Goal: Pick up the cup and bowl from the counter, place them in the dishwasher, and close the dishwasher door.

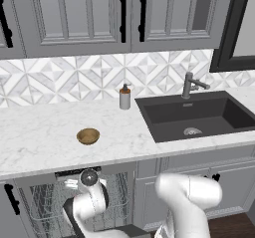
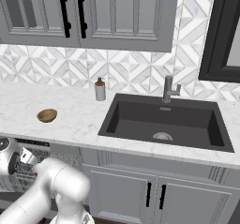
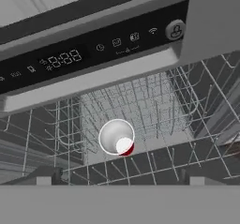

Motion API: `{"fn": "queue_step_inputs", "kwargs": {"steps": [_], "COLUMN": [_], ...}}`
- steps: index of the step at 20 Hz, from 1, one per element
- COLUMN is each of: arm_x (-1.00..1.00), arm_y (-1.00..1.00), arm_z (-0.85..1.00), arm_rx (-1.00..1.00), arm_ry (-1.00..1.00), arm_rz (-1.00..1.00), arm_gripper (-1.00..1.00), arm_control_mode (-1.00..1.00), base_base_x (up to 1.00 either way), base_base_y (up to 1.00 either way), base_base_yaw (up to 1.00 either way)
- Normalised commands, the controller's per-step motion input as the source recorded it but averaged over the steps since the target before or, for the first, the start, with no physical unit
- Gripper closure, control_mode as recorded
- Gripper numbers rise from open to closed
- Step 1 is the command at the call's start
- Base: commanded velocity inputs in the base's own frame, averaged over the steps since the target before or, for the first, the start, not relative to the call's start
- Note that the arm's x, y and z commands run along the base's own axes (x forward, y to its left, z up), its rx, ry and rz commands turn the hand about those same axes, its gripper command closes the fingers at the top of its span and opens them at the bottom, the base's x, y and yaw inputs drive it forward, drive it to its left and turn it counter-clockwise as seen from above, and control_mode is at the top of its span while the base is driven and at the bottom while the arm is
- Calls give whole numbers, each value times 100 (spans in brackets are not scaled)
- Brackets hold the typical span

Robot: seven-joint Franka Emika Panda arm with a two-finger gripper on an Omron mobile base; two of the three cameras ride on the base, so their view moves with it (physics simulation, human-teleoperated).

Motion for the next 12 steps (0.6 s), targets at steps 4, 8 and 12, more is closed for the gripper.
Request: {"fn": "queue_step_inputs", "kwargs": {"steps": [4, 8, 12], "arm_x": [0, 0, 9], "arm_y": [-35, -23, -25], "arm_z": [63, 95, 64], "arm_rx": [-9, -4, 0], "arm_ry": [0, 0, 0], "arm_rz": [0, 0, 0], "arm_gripper": [-100, -100, -100], "arm_control_mode": [-100, -100, -100], "base_base_x": [0, 0, 0], "base_base_y": [0, 0, 0], "base_base_yaw": [0, 0, 0]}}
